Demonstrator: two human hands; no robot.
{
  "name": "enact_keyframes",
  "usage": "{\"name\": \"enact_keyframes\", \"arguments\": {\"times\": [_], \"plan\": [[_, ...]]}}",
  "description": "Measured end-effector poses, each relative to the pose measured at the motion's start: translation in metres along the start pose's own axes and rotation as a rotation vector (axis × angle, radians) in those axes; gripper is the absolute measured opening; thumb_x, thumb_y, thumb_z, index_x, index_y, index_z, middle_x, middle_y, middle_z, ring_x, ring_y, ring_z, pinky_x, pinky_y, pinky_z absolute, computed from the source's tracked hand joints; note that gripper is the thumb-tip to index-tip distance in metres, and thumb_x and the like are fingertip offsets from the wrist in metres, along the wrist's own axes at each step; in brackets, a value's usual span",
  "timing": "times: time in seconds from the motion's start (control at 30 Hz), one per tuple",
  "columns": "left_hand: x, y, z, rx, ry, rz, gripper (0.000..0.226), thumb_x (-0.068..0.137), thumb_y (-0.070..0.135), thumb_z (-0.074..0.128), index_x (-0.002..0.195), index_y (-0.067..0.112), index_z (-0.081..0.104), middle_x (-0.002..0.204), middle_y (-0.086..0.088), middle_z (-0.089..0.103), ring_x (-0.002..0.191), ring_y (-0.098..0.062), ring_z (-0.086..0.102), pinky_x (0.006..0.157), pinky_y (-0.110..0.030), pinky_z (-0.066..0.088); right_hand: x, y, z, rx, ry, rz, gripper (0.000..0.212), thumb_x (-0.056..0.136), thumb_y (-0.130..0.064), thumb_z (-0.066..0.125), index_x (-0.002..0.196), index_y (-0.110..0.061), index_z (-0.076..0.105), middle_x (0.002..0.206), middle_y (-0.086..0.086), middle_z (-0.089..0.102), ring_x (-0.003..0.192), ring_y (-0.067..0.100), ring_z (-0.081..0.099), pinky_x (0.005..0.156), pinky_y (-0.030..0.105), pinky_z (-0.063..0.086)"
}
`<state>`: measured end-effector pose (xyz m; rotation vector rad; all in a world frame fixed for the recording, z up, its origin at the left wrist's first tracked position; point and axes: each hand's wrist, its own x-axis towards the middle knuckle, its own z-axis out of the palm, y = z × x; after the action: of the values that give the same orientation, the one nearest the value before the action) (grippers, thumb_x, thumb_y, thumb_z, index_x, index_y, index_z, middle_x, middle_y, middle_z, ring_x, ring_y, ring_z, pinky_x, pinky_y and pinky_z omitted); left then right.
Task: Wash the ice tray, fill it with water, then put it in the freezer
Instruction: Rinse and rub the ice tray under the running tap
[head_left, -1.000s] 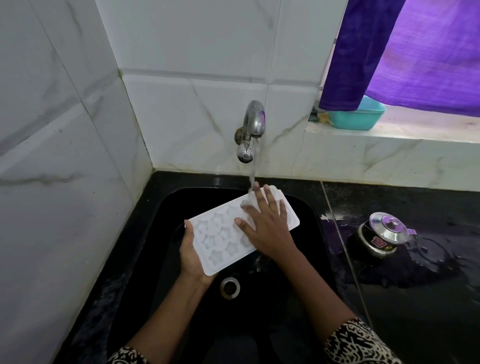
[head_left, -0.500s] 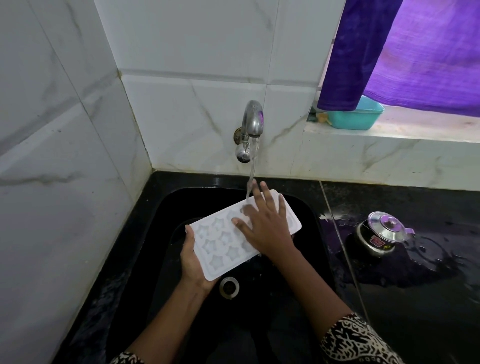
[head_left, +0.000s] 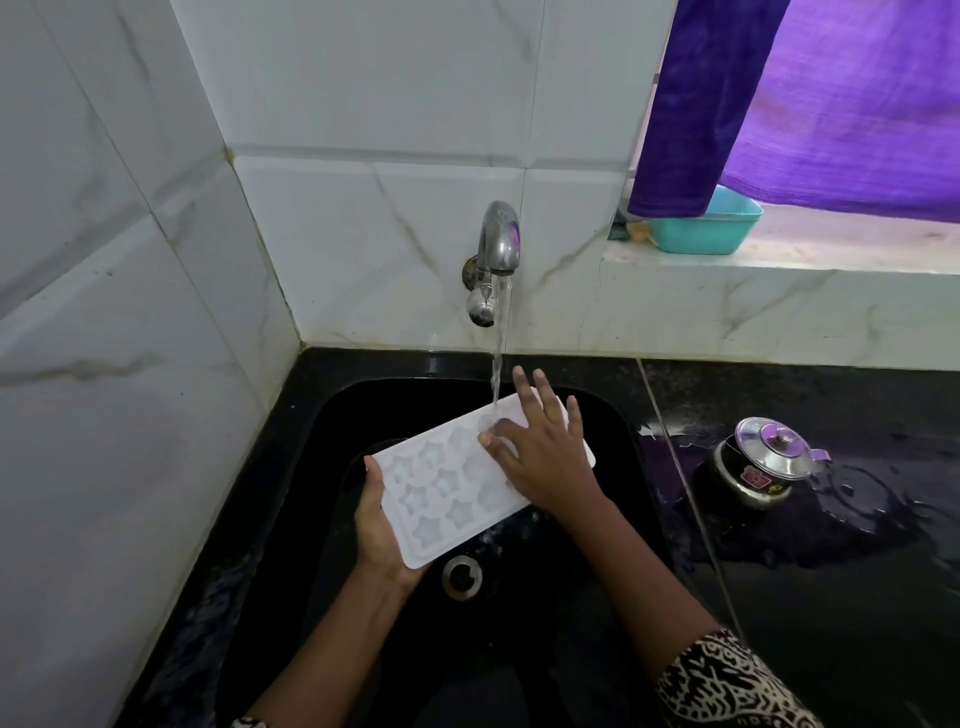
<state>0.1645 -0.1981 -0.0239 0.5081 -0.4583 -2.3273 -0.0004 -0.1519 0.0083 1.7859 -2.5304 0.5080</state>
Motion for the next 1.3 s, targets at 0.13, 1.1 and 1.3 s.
{"name": "enact_keyframes", "arguments": {"times": [0.13,1.1,1.3], "plan": [[0.003,-0.004,-0.003,-0.024,-0.016,-0.012,0.08,0.092,0.069,0.026,0.131,0.006,0.056,0.14,-0.023,0.049,0.125,-0.042,0.05,0.095,-0.055,0.049,-0.004,-0.016,0.006,-0.043,-0.025,-0.035,0.077,0.081,-0.068,0.007,0.128,-0.025,0.05,0.16,-0.002,-0.004,0.146,0.017,-0.011,0.113,0.05,-0.006],[0.01,0.004,0.003,0.0,0.063,0.045,0.077,0.09,0.068,0.029,0.137,0.012,0.049,0.137,-0.018,0.054,0.121,-0.038,0.056,0.09,-0.049,0.053,-0.029,0.01,-0.01,0.249,0.152,0.137,0.062,0.083,-0.062,0.023,0.125,-0.029,0.056,0.159,-0.002,0.009,0.142,0.007,-0.007,0.113,0.048,0.01],[0.008,0.001,0.011,0.003,0.07,0.032,0.078,0.088,0.068,0.031,0.132,0.01,0.057,0.135,-0.019,0.055,0.12,-0.039,0.056,0.092,-0.05,0.052,-0.01,0.0,-0.009,0.083,0.003,0.066,0.062,0.085,-0.063,0.017,0.104,-0.025,0.062,0.16,0.0,0.002,0.146,0.016,-0.011,0.114,0.052,-0.002]]}}
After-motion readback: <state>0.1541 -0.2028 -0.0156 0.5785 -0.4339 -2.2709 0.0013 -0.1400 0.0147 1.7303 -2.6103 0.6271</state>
